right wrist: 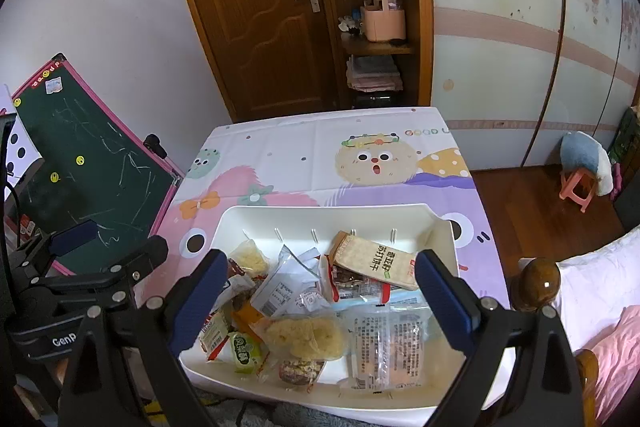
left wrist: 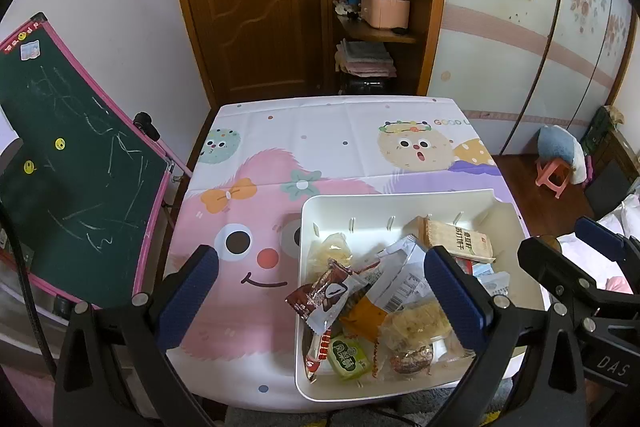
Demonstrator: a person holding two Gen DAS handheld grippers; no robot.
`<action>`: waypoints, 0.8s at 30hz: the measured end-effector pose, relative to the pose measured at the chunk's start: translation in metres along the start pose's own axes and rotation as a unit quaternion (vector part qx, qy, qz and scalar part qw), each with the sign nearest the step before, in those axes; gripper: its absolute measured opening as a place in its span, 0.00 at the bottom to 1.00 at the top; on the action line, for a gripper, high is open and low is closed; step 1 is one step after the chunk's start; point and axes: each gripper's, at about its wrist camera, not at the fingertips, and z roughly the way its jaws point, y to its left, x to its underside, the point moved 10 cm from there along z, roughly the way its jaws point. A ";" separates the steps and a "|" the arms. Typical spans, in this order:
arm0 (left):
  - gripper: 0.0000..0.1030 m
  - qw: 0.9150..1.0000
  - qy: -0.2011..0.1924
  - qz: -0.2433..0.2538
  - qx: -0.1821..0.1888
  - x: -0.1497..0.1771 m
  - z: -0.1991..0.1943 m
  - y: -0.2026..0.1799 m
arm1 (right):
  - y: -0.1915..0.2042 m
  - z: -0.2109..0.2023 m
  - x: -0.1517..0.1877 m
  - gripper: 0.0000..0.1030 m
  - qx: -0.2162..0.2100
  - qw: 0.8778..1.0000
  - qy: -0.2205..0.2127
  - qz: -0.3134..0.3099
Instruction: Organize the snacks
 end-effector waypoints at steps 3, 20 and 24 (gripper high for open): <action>0.99 1.000 0.001 0.000 0.000 0.000 0.001 0.000 | -0.001 0.001 0.001 0.93 0.001 1.000 0.000 0.000; 0.99 1.000 0.009 0.003 -0.003 0.009 0.009 0.003 | -0.002 0.010 0.005 0.93 -0.002 1.000 0.005 0.002; 0.99 1.000 0.012 0.004 -0.004 0.010 0.008 0.003 | -0.004 0.010 0.008 0.93 -0.004 1.000 0.008 0.003</action>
